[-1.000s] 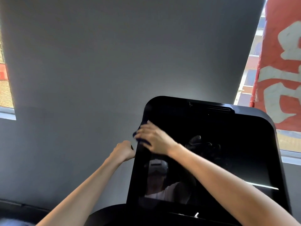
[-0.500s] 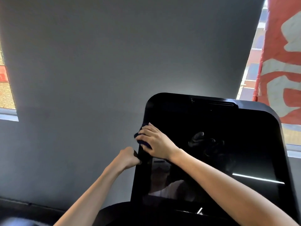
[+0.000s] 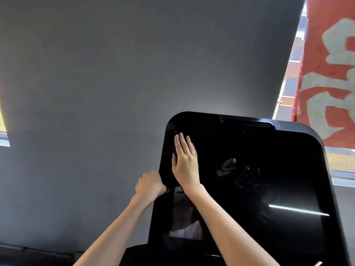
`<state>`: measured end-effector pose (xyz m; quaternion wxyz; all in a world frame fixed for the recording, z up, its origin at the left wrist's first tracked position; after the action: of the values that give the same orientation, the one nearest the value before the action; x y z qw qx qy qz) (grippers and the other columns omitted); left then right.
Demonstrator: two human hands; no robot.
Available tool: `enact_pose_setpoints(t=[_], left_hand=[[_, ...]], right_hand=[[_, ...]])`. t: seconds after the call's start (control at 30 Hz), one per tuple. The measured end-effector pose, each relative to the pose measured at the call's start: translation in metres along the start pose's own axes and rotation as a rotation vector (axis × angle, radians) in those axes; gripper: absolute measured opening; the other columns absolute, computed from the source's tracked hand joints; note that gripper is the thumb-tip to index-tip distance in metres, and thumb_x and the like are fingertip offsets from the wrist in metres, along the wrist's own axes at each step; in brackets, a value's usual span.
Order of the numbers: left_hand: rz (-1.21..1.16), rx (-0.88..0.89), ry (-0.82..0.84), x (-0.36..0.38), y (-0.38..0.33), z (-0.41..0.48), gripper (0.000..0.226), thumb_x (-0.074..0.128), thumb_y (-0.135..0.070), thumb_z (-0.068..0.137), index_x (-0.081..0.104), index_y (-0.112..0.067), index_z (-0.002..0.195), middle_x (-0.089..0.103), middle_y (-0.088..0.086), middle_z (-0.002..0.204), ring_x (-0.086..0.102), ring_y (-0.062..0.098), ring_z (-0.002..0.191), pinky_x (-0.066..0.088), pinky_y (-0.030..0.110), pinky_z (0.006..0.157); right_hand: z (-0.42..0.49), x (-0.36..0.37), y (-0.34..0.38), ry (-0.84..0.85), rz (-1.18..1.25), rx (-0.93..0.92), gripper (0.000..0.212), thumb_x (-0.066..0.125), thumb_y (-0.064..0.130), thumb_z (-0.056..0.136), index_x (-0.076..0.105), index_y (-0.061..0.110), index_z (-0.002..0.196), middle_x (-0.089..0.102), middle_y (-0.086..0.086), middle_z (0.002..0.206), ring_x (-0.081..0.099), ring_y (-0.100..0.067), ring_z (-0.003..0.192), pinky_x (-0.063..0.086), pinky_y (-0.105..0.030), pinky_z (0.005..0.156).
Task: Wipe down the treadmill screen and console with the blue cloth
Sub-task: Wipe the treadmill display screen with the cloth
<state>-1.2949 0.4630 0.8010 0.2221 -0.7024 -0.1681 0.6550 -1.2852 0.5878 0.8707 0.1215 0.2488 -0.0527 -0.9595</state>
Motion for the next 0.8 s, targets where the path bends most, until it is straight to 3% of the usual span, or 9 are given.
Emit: enact_pose_setpoints(t=[0.07, 0.1, 0.2, 0.23, 0.37, 0.43, 0.63, 0.67, 0.8], left_hand=[[0.008, -0.008, 0.002, 0.000, 0.001, 0.001, 0.024, 0.067, -0.025, 0.079, 0.062, -0.009, 0.097, 0.067, 0.013, 0.096, 0.065, 0.030, 0.094, 0.056, 0.035, 0.079], [0.009, -0.015, 0.007, 0.000, 0.001, 0.001, 0.026, 0.068, -0.025, 0.079, 0.062, -0.009, 0.098, 0.066, 0.012, 0.096, 0.065, 0.029, 0.094, 0.055, 0.035, 0.080], [0.012, -0.027, 0.032, 0.000, 0.000, 0.004, 0.034, 0.072, -0.029, 0.078, 0.059, -0.009, 0.102, 0.066, 0.013, 0.099, 0.064, 0.030, 0.098, 0.055, 0.037, 0.085], [0.015, -0.026, 0.036, -0.001, -0.001, 0.004, 0.035, 0.074, -0.030, 0.077, 0.057, -0.009, 0.100, 0.066, 0.013, 0.098, 0.064, 0.030, 0.099, 0.055, 0.038, 0.085], [0.030, -0.043, 0.049, -0.004, -0.005, 0.002, 0.033, 0.073, -0.029, 0.079, 0.045, -0.013, 0.078, 0.059, 0.006, 0.075, 0.065, 0.027, 0.094, 0.056, 0.033, 0.076], [0.040, -0.042, 0.041, -0.005, -0.004, 0.000, 0.031, 0.072, -0.032, 0.080, 0.046, -0.013, 0.080, 0.057, 0.005, 0.077, 0.064, 0.026, 0.095, 0.054, 0.034, 0.081], [0.060, -0.045, 0.035, -0.001, -0.001, 0.001, 0.027, 0.071, -0.034, 0.081, 0.055, -0.013, 0.088, 0.058, 0.004, 0.077, 0.064, 0.026, 0.095, 0.052, 0.034, 0.082], [0.067, -0.049, 0.036, -0.001, -0.003, 0.000, 0.027, 0.071, -0.032, 0.081, 0.054, -0.013, 0.088, 0.058, 0.005, 0.077, 0.064, 0.026, 0.096, 0.052, 0.034, 0.082], [0.150, -0.041, -0.014, -0.005, -0.011, -0.004, 0.018, 0.065, -0.026, 0.085, 0.055, -0.013, 0.092, 0.062, 0.006, 0.088, 0.064, 0.025, 0.100, 0.046, 0.033, 0.082]], right_hand=[[0.005, -0.004, -0.003, 0.029, -0.032, -0.172, 0.055, 0.058, 0.010, 0.088, 0.042, 0.007, 0.140, 0.040, -0.010, 0.146, 0.033, -0.029, 0.137, 0.034, -0.041, 0.111], [0.016, -0.013, -0.016, -0.013, -0.029, -0.136, 0.054, 0.057, 0.007, 0.088, 0.042, 0.007, 0.140, 0.040, -0.011, 0.146, 0.032, -0.029, 0.138, 0.034, -0.043, 0.110], [0.047, -0.030, -0.058, -0.179, 0.132, 0.301, 0.051, 0.049, 0.006, 0.093, 0.036, 0.007, 0.143, 0.031, -0.010, 0.151, 0.018, -0.028, 0.143, 0.024, -0.042, 0.115], [0.052, -0.025, -0.051, -0.178, 0.185, 0.325, 0.051, 0.048, 0.006, 0.093, 0.036, 0.006, 0.143, 0.031, -0.012, 0.151, 0.016, -0.030, 0.144, 0.022, -0.042, 0.116], [0.035, 0.013, 0.022, 0.090, 0.210, -0.181, 0.048, 0.052, 0.007, 0.091, 0.044, 0.007, 0.138, 0.035, -0.010, 0.149, 0.019, -0.029, 0.143, 0.025, -0.040, 0.115], [0.030, 0.012, 0.018, 0.131, 0.170, -0.285, 0.049, 0.054, 0.009, 0.092, 0.044, 0.010, 0.139, 0.036, -0.007, 0.149, 0.022, -0.026, 0.142, 0.027, -0.036, 0.114], [0.031, -0.027, -0.057, -0.126, -0.016, 0.229, 0.058, 0.053, 0.005, 0.091, 0.033, 0.011, 0.145, 0.029, -0.005, 0.153, 0.021, -0.024, 0.143, 0.023, -0.041, 0.116], [0.025, -0.023, -0.049, -0.097, 0.007, 0.219, 0.058, 0.054, 0.004, 0.090, 0.035, 0.010, 0.144, 0.031, -0.007, 0.152, 0.024, -0.026, 0.142, 0.024, -0.041, 0.115], [-0.002, -0.004, -0.004, 0.185, -0.005, -0.218, 0.060, 0.061, 0.009, 0.088, 0.038, 0.011, 0.143, 0.039, -0.007, 0.148, 0.031, -0.026, 0.139, 0.028, -0.040, 0.114]])
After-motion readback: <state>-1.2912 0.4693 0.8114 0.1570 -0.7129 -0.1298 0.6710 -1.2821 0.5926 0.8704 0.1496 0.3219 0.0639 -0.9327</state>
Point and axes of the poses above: each hand's wrist, its own z-axis towards the middle knuckle, its own x-axis out of the palm, y = z × x, the point moved 9 cm from there along z, towards the middle knuckle
